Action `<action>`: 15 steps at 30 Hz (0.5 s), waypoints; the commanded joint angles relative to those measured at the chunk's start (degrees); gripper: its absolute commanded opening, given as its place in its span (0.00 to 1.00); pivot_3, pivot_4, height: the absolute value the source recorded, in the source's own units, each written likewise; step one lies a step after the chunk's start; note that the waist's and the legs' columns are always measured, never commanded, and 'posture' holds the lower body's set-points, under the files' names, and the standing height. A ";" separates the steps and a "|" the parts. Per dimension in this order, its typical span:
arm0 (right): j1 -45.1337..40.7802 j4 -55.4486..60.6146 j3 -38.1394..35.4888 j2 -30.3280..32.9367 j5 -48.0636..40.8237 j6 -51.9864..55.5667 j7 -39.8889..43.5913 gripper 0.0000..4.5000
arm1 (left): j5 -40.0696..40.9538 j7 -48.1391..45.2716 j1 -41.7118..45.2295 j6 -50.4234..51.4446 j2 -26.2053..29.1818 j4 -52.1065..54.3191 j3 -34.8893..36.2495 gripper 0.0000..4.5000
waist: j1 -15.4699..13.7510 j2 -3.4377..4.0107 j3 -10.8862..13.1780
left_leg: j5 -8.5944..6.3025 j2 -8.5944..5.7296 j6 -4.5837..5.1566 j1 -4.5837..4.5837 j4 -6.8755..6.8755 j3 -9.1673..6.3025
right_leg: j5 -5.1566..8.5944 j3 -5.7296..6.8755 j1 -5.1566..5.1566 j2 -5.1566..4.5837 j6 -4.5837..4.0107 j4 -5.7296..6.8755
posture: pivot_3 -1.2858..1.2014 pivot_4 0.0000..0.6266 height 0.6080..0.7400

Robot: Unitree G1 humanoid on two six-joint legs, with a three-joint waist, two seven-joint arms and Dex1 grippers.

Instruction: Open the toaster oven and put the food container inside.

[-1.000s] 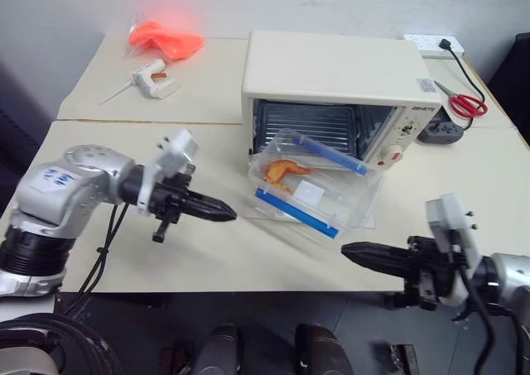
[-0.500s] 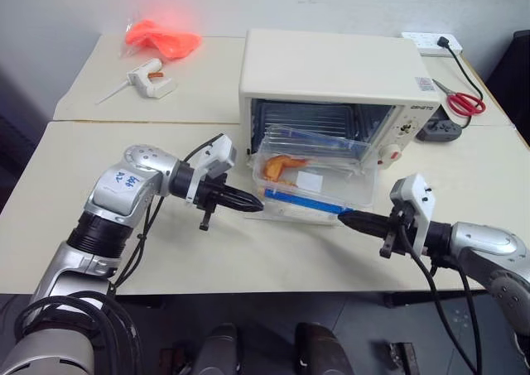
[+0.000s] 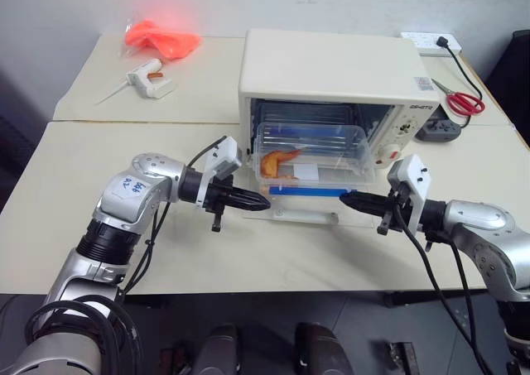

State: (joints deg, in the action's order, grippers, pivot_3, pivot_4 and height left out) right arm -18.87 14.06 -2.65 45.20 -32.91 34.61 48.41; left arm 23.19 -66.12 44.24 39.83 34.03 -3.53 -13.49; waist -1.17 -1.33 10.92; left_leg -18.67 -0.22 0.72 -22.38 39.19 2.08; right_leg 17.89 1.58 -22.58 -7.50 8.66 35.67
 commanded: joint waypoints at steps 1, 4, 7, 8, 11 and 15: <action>-4.32 -3.20 1.27 -2.42 3.00 -3.38 0.05 0.01 | -4.10 7.59 3.33 -3.44 -3.97 -5.60 1.69 0.00 | -0.02 0.00 0.00 | 0.03 -0.01 -0.02 0.00 0.00 0.00 | 0.00 0.01 0.00 0.01 0.01 -0.01 | 0.52 0.24 1.00; -8.82 -8.54 2.78 -5.03 6.57 -5.81 -1.01 0.01 | -5.26 12.33 6.75 -5.50 -8.00 -11.44 3.94 0.00 | -0.01 0.00 0.00 | 0.07 -0.03 -0.02 -0.01 0.01 0.00 | -0.01 0.02 -0.01 0.01 0.02 0.05 | 0.52 0.24 1.00; -11.99 -12.90 4.04 -6.58 9.97 -9.14 -0.74 0.01 | -6.92 15.29 9.16 -8.41 -10.76 -16.01 4.83 0.00 | 0.01 0.00 0.00 | 0.07 -0.04 -0.03 -0.04 0.00 0.00 | -0.02 0.04 -0.08 0.00 0.03 0.07 | 0.52 0.24 1.00; -13.05 -14.38 4.32 -7.21 10.98 -10.34 -0.88 0.01 | -7.80 16.71 9.96 -10.16 -11.59 -17.73 5.17 0.00 | 0.01 0.00 0.00 | 0.07 -0.04 -0.04 -0.04 -0.04 -0.01 | -0.02 0.09 -0.09 0.00 0.03 0.07 | 0.52 0.24 1.00; -16.63 -19.31 4.69 -9.45 14.39 -13.74 -2.58 0.01 | -9.49 21.54 12.83 -14.12 -14.09 -23.08 7.25 0.00 | 0.02 0.00 0.00 | 0.07 -0.04 -0.05 -0.08 -0.07 0.02 | -0.02 0.27 -0.11 -0.02 0.03 0.05 | 0.52 0.24 1.00; -20.48 -25.34 4.30 -12.30 18.36 -17.98 -5.80 0.01 | -9.98 24.75 15.06 -16.96 -15.93 -27.09 9.70 0.00 | 0.19 0.00 0.00 | 0.11 -0.04 -0.13 -0.20 0.00 0.04 | -0.02 0.45 -0.13 -0.05 0.03 0.06 | 0.52 0.24 1.00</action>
State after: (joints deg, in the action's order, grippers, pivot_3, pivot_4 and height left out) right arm -38.07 -10.40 2.51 33.15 -15.88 19.25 44.12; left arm 13.36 -43.04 57.16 24.86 18.17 -30.56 -6.42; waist -0.98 -1.33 10.92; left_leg -18.53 -0.26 0.54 -22.61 39.21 2.14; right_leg 17.87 2.08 -22.71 -7.55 8.69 35.74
